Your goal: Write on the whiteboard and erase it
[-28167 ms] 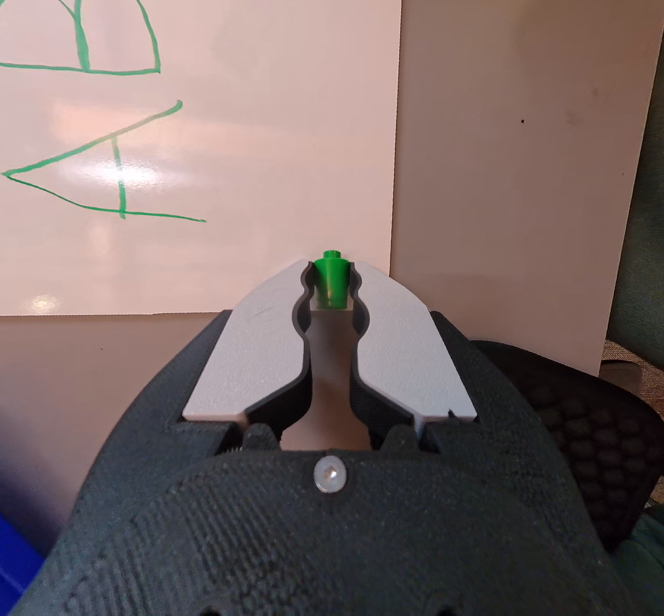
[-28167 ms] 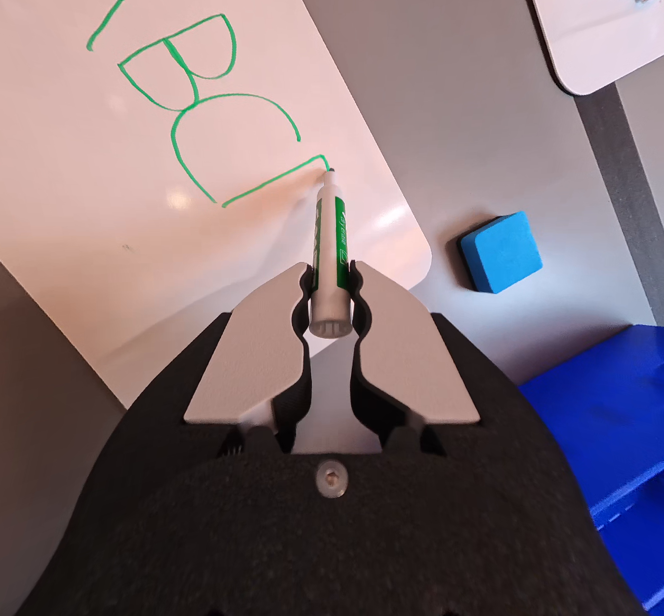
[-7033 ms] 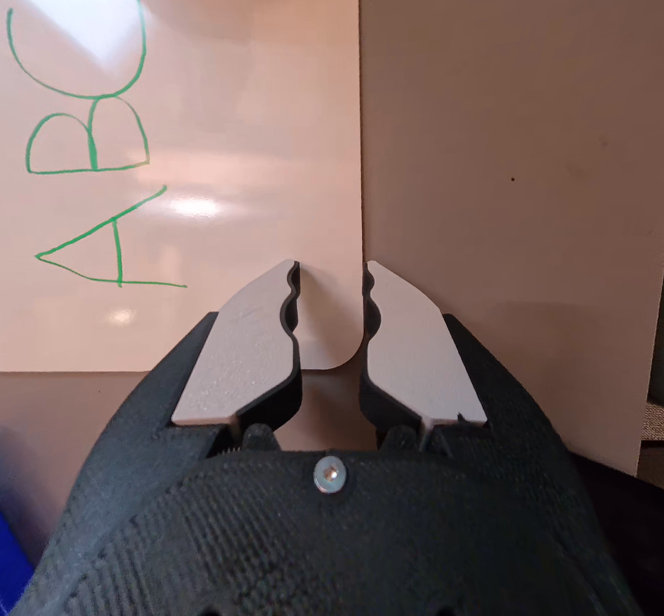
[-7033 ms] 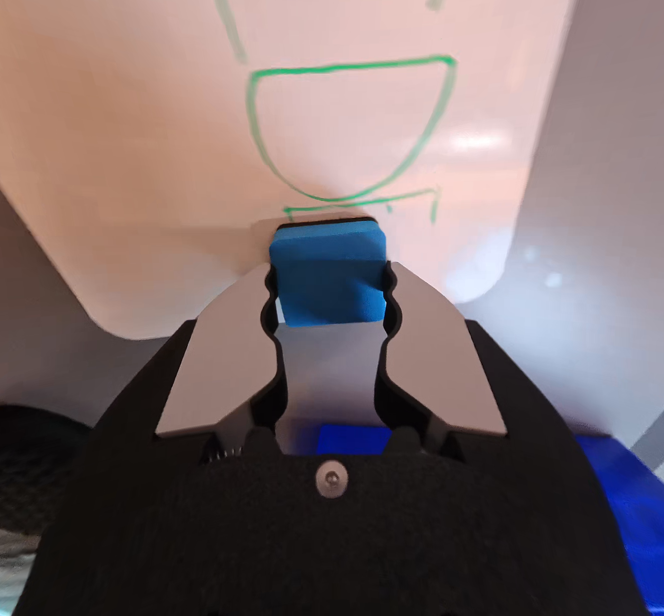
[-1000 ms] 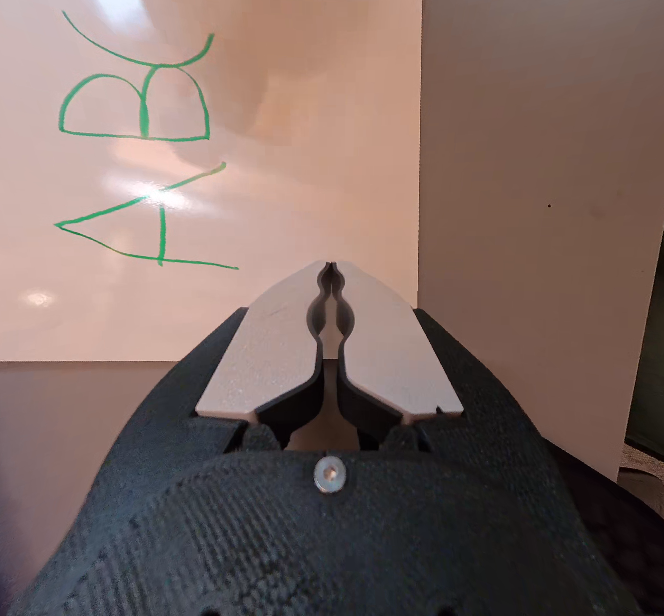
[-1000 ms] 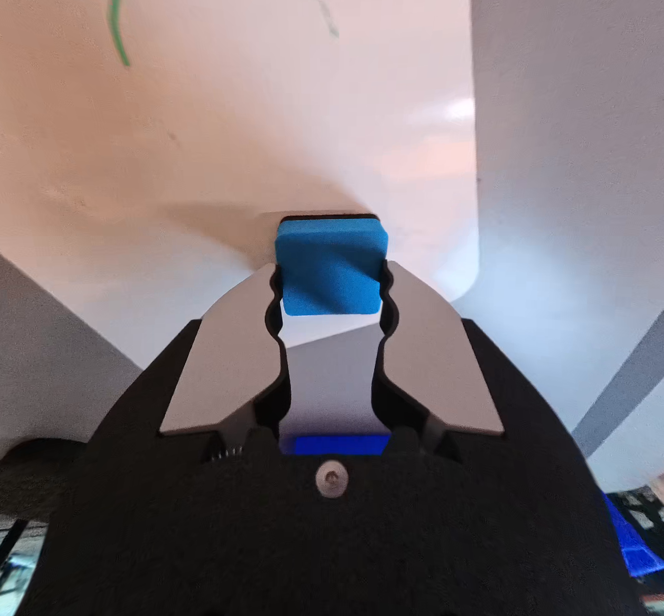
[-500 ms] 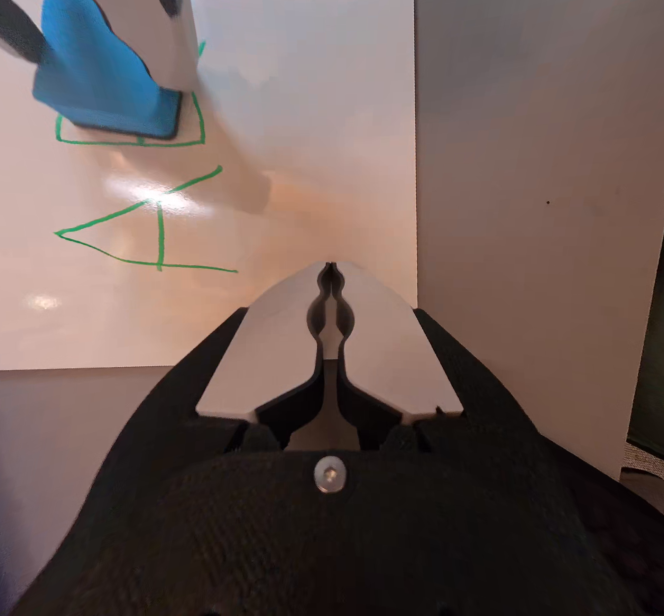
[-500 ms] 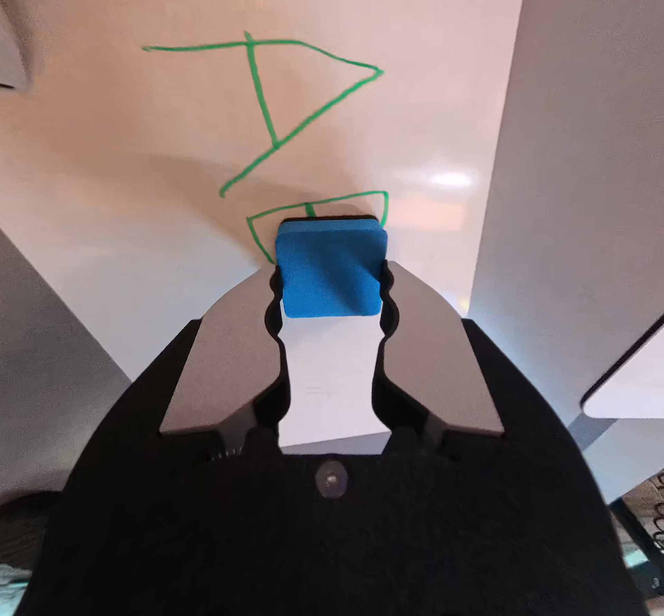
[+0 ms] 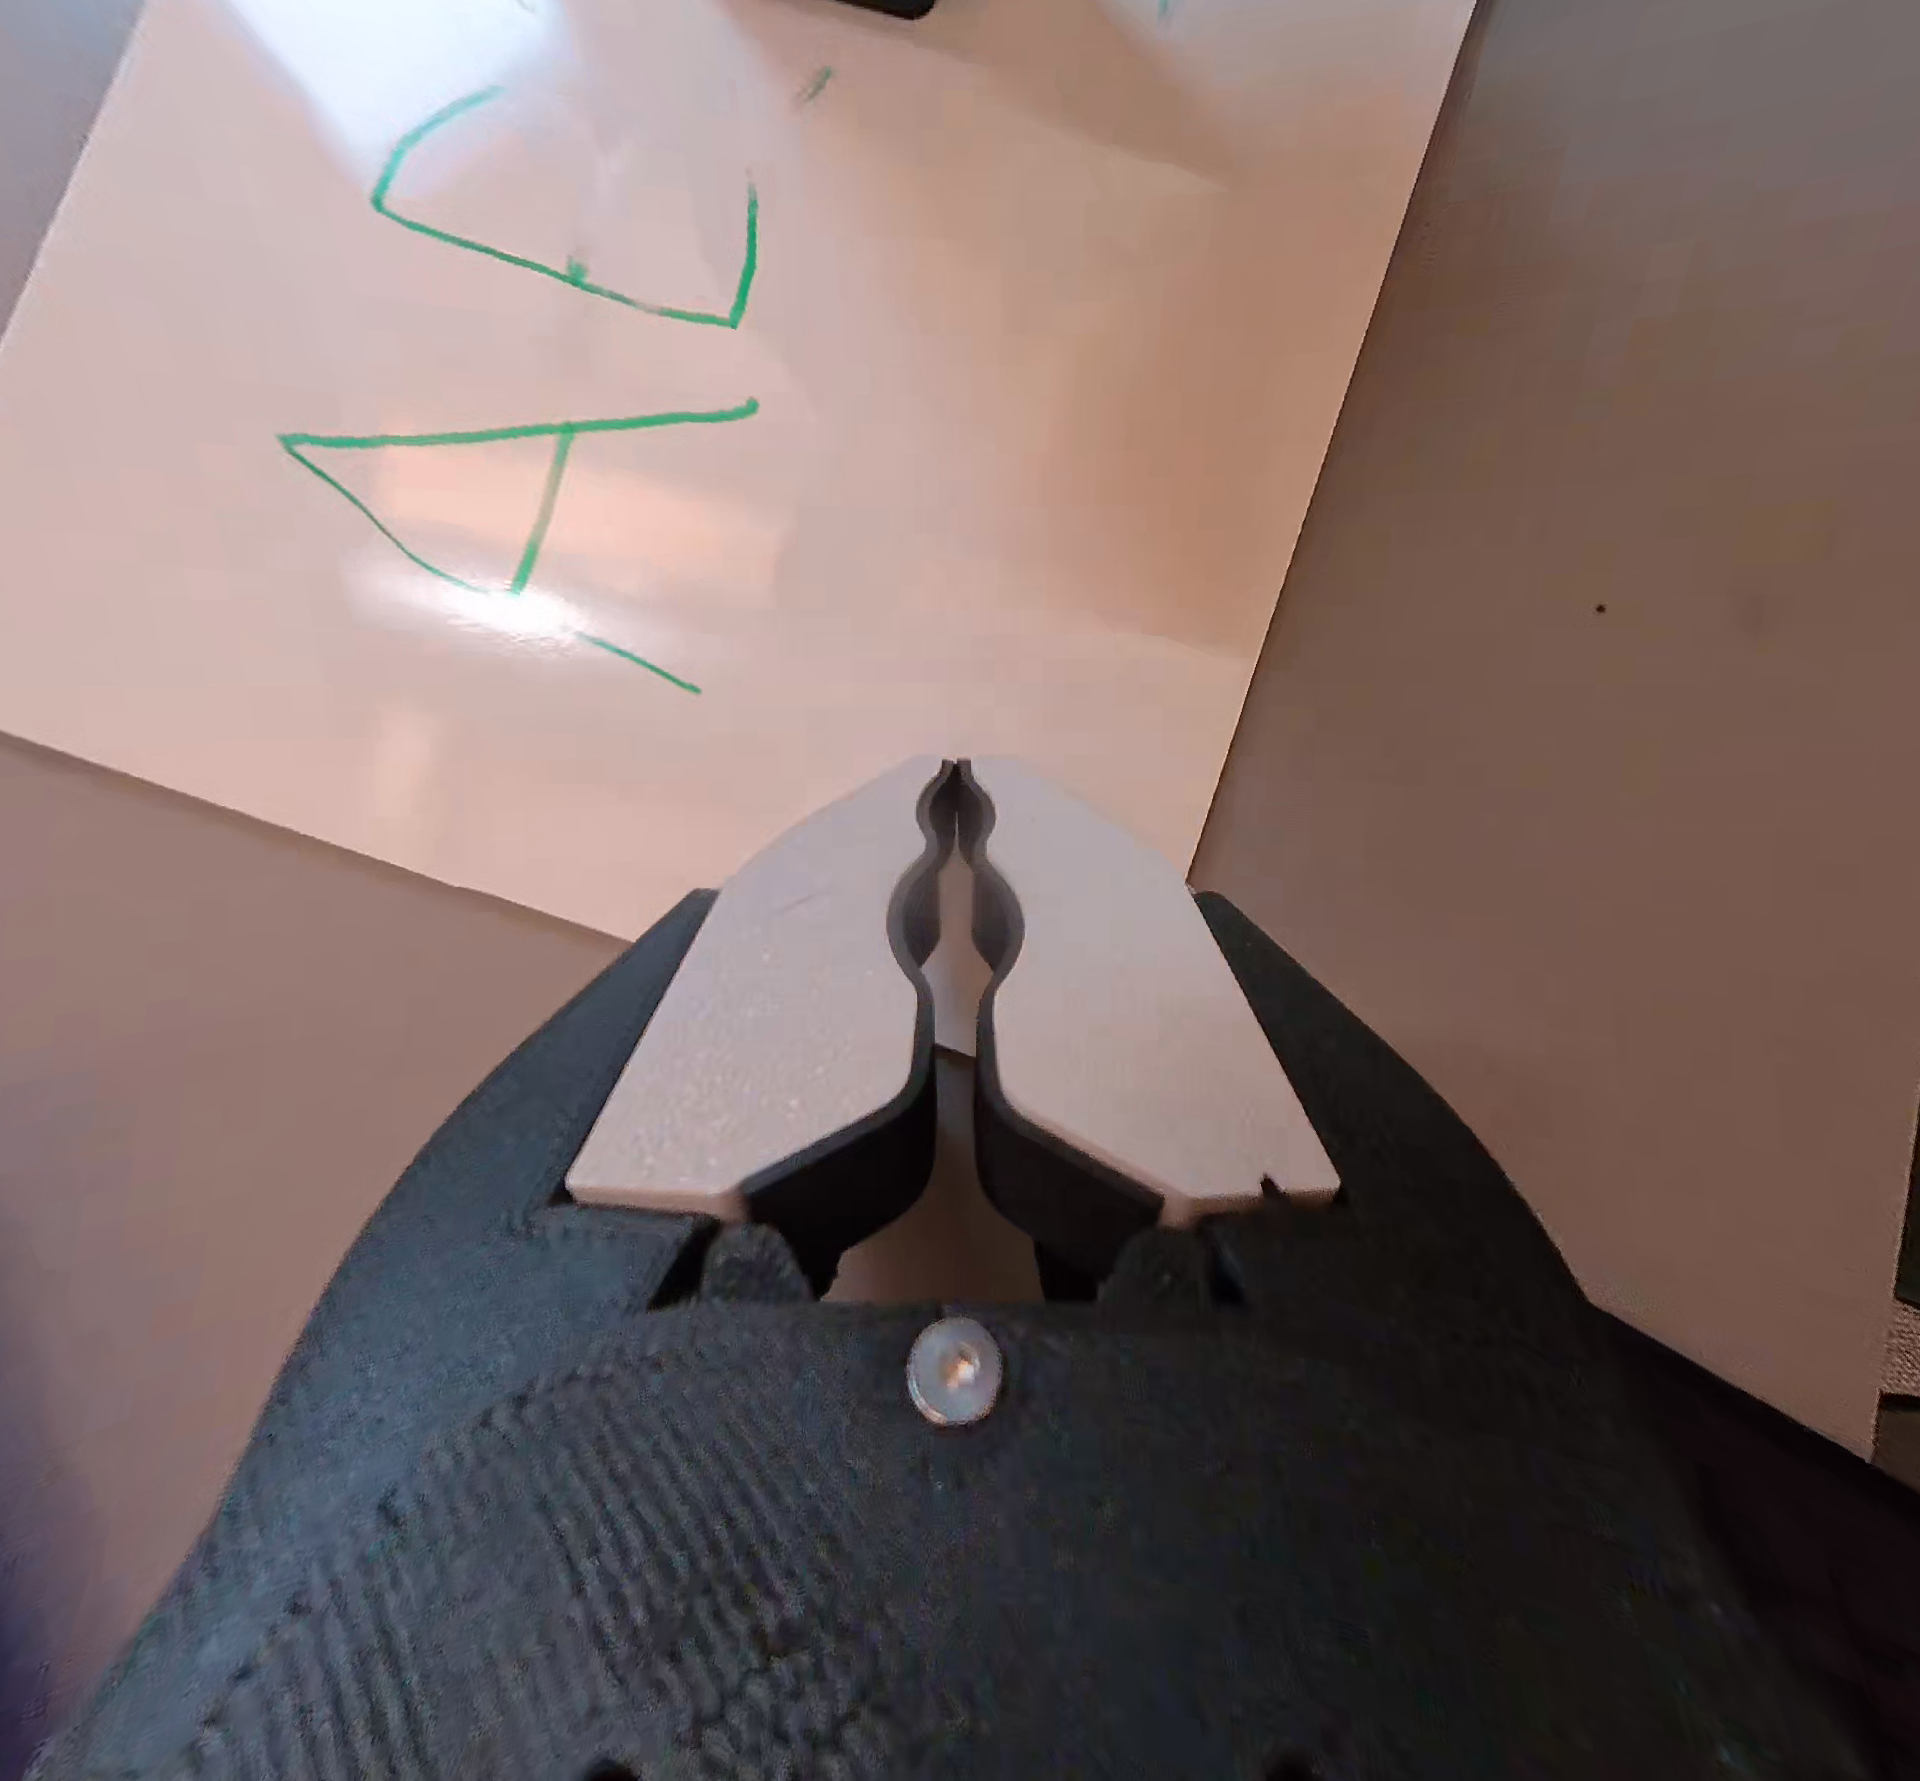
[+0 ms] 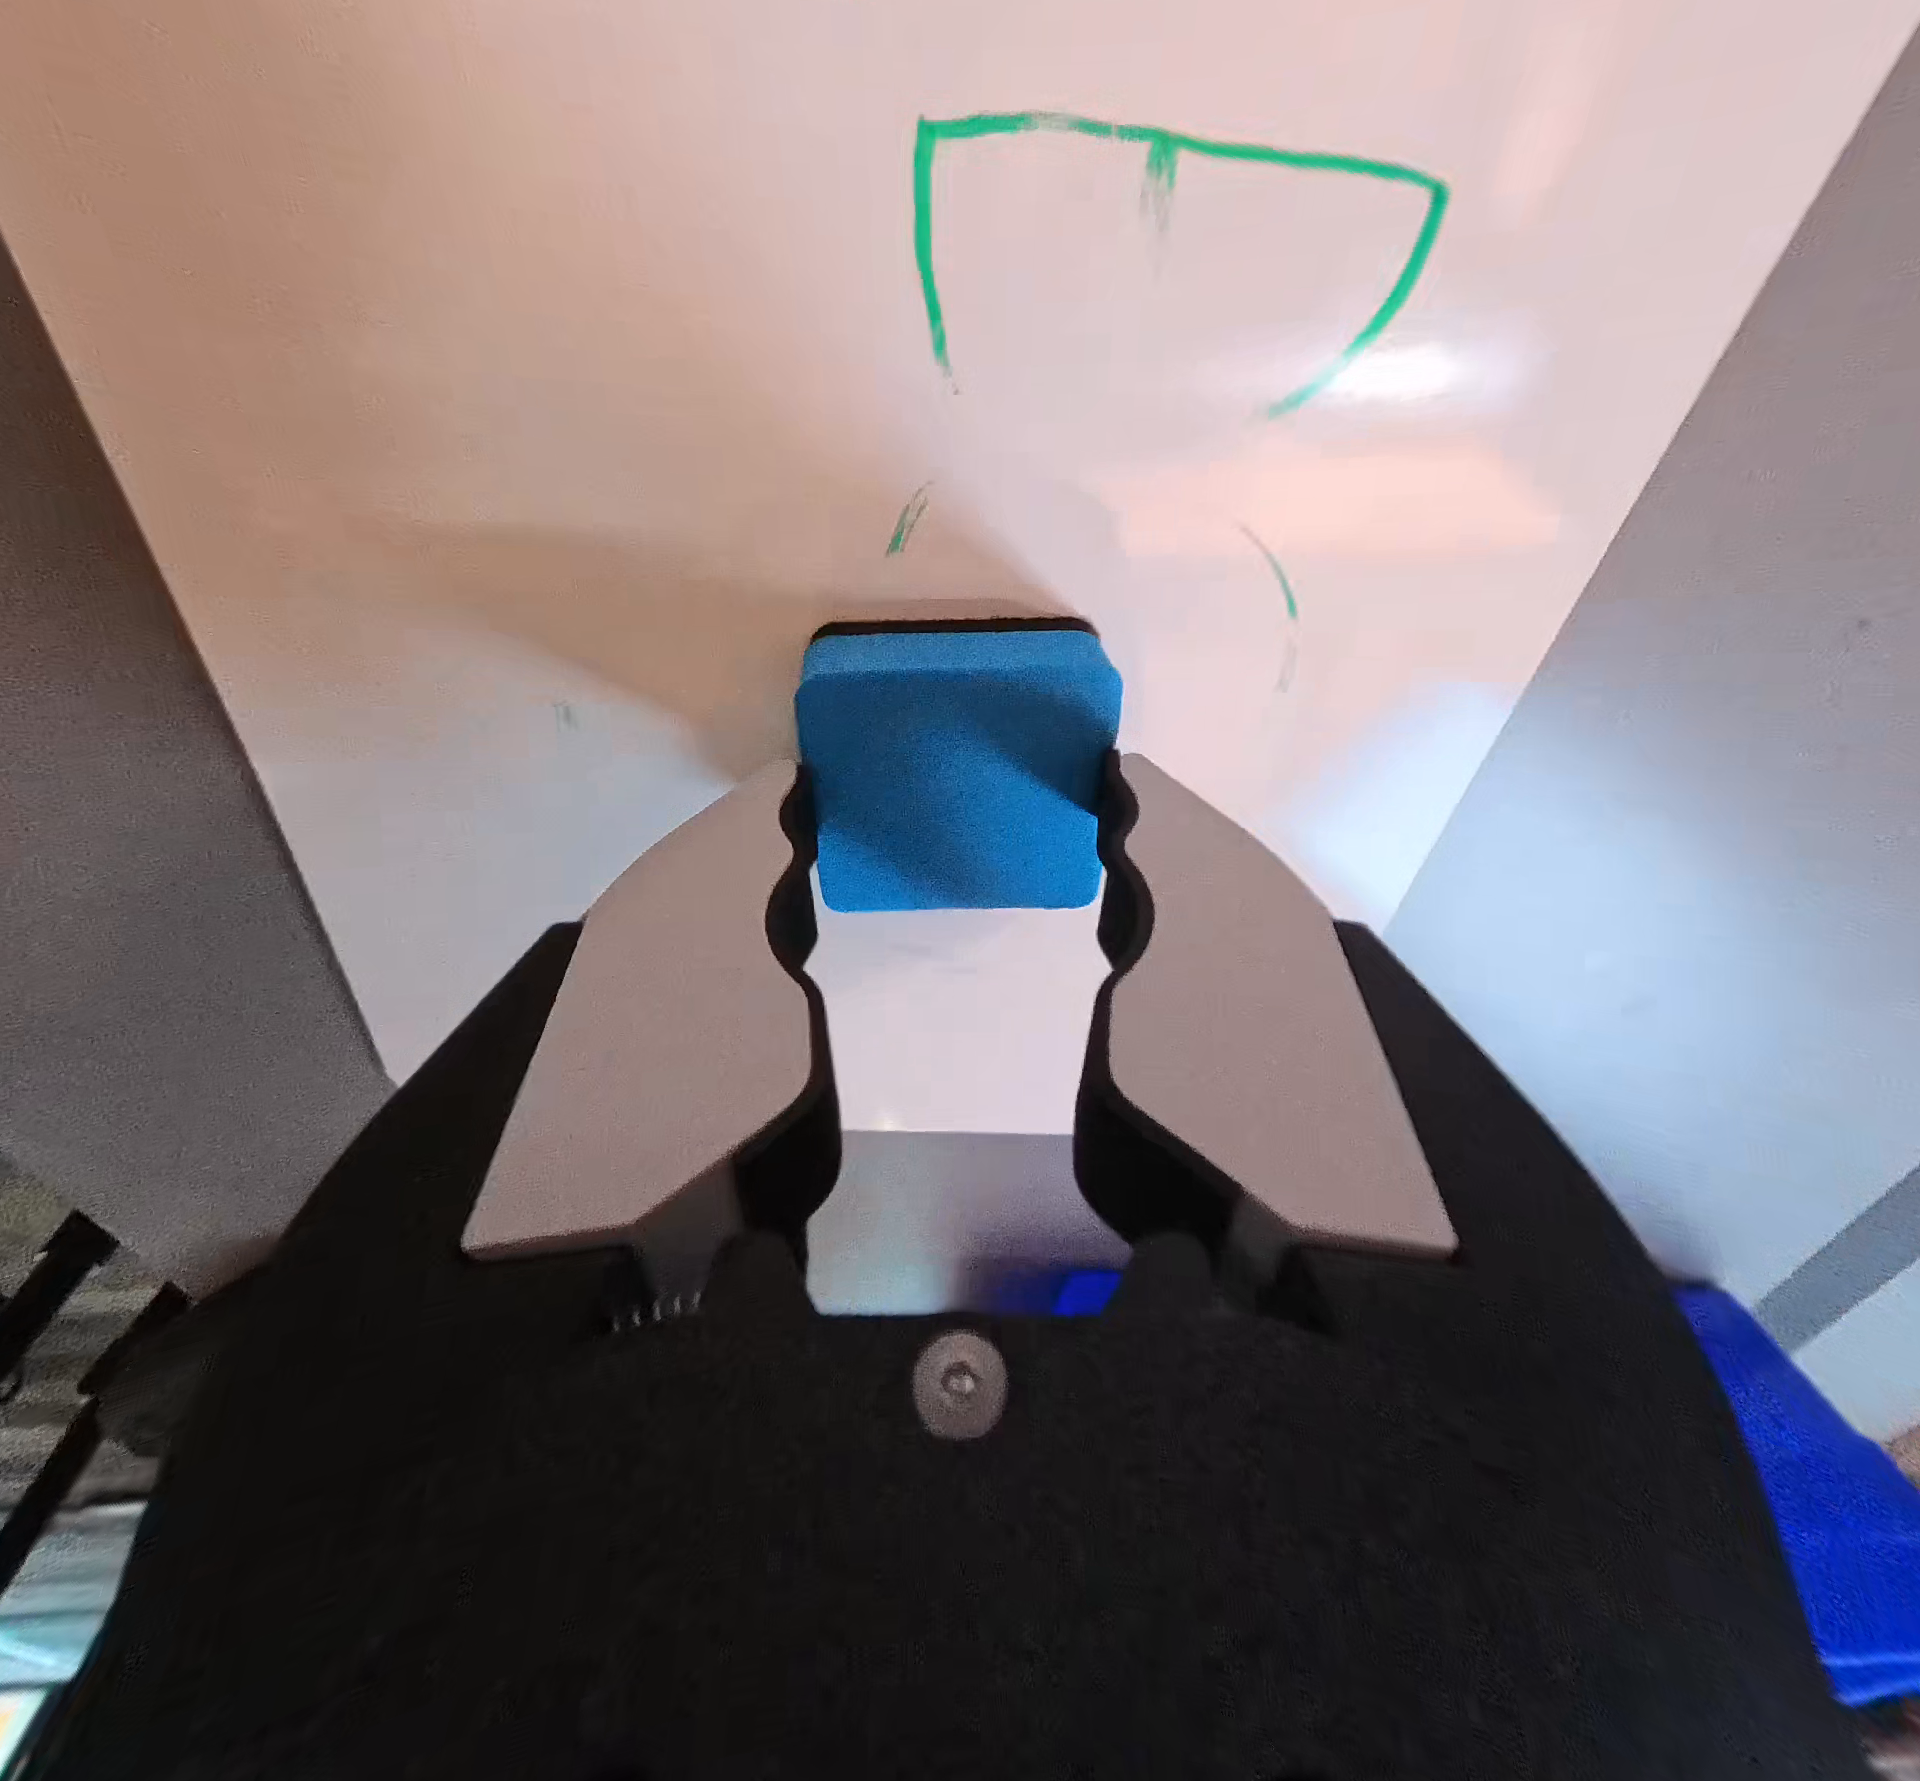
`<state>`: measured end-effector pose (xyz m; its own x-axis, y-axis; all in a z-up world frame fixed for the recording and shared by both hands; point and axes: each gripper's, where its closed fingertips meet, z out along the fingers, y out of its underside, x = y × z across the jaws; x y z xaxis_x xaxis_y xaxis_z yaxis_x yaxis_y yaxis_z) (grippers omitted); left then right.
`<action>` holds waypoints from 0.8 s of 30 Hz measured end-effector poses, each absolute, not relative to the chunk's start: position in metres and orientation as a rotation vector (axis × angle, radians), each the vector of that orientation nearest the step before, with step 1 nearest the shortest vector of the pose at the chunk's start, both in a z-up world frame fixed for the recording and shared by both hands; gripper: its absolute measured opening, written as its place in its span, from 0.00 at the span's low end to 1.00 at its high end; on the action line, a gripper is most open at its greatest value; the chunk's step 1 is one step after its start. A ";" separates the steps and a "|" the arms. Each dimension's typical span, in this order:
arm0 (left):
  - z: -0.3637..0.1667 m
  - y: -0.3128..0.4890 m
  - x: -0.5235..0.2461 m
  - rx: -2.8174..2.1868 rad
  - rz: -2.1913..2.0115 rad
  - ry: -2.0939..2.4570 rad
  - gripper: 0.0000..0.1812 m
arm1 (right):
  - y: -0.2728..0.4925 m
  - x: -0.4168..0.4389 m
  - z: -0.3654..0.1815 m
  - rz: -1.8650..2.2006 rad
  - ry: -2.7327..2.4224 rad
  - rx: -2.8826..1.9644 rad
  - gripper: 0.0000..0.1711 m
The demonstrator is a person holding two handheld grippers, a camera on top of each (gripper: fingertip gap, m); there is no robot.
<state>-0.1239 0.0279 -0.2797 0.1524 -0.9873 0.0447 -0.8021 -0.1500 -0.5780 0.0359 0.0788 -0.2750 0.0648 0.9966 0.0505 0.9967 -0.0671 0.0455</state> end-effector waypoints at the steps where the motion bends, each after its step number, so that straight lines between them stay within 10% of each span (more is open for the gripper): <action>1: -0.280 0.027 -0.123 -2.014 -0.592 1.706 0.00 | 0.076 0.037 -0.275 -0.097 -2.121 -2.296 0.31; 24: -0.280 0.021 -0.121 -2.046 -0.618 1.650 0.00 | 0.149 -0.035 -0.275 -0.083 -1.962 -2.379 0.31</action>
